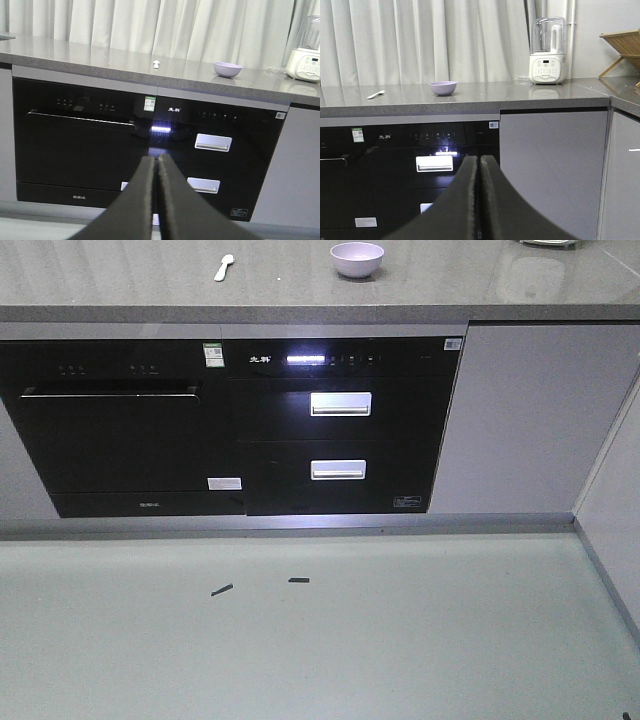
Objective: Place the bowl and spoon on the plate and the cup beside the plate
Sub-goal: 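Keep driving toward the counter, bringing the spoon and bowl into reach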
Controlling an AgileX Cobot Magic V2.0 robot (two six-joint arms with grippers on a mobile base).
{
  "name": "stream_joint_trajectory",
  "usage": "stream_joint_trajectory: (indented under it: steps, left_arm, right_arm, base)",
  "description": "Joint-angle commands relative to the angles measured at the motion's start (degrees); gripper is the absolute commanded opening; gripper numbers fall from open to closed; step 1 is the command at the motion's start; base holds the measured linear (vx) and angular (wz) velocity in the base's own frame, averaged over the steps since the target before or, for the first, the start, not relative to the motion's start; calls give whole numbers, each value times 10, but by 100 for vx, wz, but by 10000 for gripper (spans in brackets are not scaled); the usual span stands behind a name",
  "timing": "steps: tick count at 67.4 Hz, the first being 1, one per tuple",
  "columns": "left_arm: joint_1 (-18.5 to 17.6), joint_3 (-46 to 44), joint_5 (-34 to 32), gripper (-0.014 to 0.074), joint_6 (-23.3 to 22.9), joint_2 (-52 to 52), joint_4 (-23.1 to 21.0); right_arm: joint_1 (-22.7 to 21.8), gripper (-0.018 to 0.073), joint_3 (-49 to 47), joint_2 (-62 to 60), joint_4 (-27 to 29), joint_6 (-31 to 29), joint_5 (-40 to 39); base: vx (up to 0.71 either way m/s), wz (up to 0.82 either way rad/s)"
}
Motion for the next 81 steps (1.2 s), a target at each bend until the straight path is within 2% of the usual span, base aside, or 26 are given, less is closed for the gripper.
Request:
stream_joint_trajectory:
  steps: [1,81]
  left_arm:
    - [0,12,-46,-6,0,-8,-5]
    - [0,12,-46,-6,0,-8,-5]
  right_arm:
    - [1,-4,4,-5,-3,-3,-44]
    - [1,-4,4,-5,-3,-3,-44]
  base:
    - [12,-1]
    - [8,0]
